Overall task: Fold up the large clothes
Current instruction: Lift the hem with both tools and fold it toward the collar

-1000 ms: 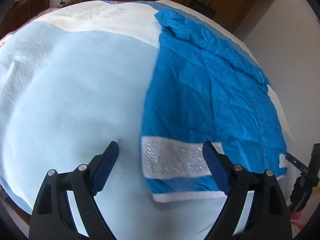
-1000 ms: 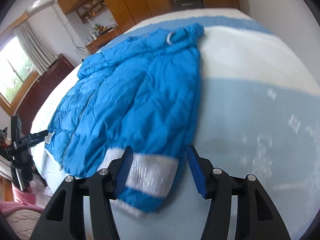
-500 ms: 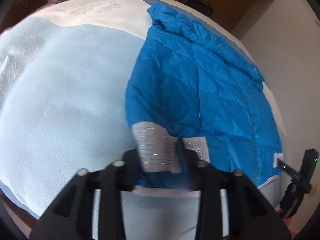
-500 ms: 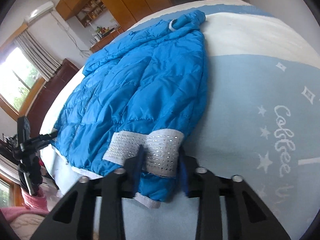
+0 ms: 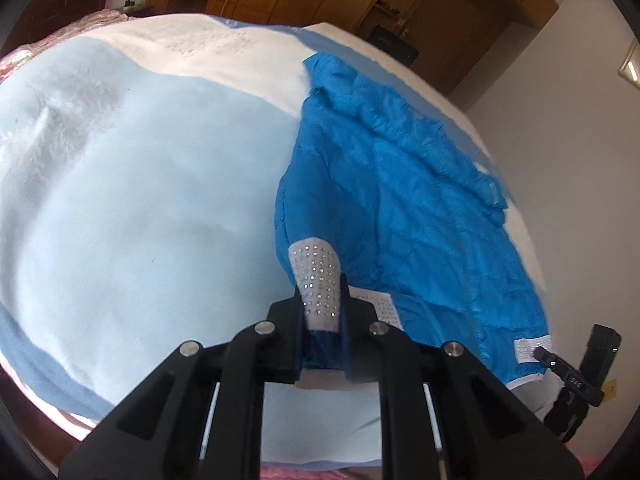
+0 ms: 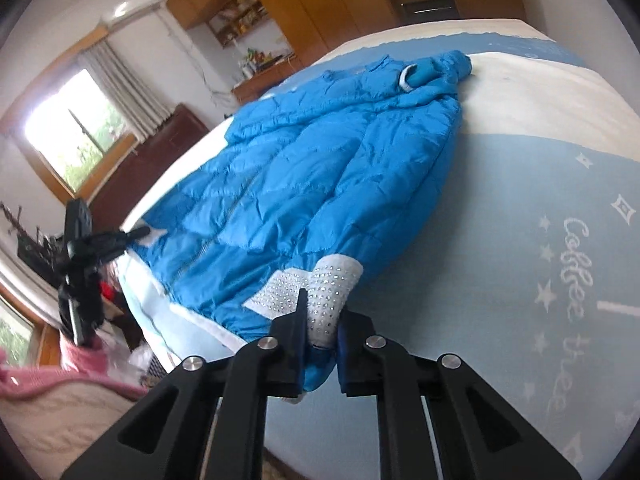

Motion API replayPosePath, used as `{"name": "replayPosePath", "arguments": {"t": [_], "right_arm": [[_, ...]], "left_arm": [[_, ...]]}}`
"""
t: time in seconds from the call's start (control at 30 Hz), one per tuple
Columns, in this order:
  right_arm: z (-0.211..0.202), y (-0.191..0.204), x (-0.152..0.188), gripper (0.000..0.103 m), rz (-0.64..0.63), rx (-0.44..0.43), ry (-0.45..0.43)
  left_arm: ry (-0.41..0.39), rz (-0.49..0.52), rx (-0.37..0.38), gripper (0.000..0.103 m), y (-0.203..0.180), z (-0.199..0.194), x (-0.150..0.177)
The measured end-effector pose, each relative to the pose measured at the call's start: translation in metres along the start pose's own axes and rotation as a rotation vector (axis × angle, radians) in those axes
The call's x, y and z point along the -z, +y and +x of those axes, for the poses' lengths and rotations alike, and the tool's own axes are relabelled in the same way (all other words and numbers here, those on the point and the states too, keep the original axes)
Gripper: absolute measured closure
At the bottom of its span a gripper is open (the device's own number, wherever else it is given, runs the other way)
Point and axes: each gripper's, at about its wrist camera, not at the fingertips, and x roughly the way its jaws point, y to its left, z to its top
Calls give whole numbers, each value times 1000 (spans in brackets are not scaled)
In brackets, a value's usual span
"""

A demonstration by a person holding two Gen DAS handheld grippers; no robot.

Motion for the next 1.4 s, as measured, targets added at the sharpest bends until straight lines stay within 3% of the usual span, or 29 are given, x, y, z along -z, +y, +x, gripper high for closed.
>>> {"name": "replayPosePath", "arguments": {"t": [0.13, 0.3, 0.5, 0.7, 1.03, 1.4], "right_arm": [[19, -11, 2, 91, 27, 17, 43], [21, -12, 1, 92, 27, 13, 33], [2, -4, -1, 93, 11, -25, -27], [-22, 11, -32, 94, -44, -52, -74], [-57, 10, -109, 94, -52, -63, -152], [-36, -37, -234, 94, 93, -122, -129]], "left_arm": [[55, -12, -44, 90, 9, 34, 1], [30, 12, -59, 90, 4, 39, 0], [-39, 9, 16, 91, 2, 13, -4], [-91, 62, 85, 91, -21, -10, -29], [-162, 107, 194, 91, -66, -18, -115], [-157, 74, 264, 91, -108, 45, -233]]}}
